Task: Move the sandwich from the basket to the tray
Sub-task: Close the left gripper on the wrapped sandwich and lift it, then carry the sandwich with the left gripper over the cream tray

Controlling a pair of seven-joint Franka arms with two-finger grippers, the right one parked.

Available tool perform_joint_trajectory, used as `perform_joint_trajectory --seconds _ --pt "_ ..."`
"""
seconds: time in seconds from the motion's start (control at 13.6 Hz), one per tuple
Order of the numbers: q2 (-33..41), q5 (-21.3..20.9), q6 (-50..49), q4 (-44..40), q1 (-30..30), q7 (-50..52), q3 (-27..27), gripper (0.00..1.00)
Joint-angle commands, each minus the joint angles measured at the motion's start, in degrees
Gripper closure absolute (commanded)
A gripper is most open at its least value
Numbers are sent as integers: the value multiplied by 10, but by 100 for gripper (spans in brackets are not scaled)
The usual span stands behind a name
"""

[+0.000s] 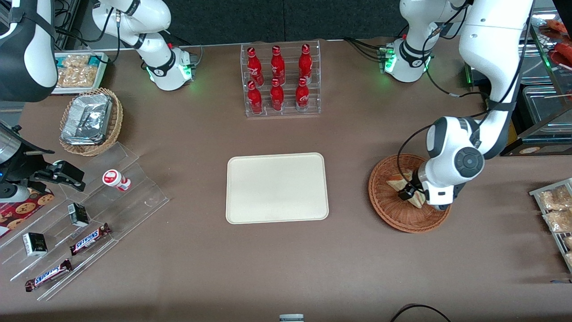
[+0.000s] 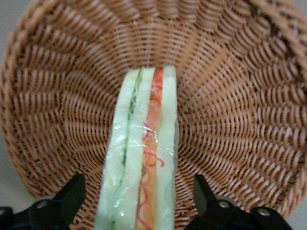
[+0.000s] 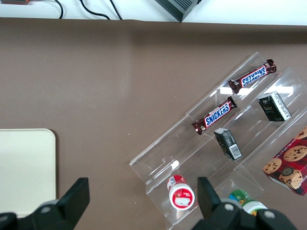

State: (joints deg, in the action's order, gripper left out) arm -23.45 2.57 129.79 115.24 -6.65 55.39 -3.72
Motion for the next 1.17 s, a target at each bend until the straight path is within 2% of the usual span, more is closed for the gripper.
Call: perform_joint_trajectory --seconds 0.0,0.07,0.22,0.37,0.51,0.66,0.88,1.1 --pt "-12 -5 8 -3 -6 8 4 62" --pt "-15 -5 8 -3 -6 8 4 74" --pt "-15 -5 8 -4 -6 9 5 89" --pt "-11 -5 6 -6 -6 9 5 95" --pt "5 -5 -8 -23 -6 8 5 95" --pt "14 -4 -79 -80 -13 9 -2 95" --pt "5 -4 -192 -201 -58 8 -5 95" --pt "-18 -20 -235 -284 -126 9 -5 95"
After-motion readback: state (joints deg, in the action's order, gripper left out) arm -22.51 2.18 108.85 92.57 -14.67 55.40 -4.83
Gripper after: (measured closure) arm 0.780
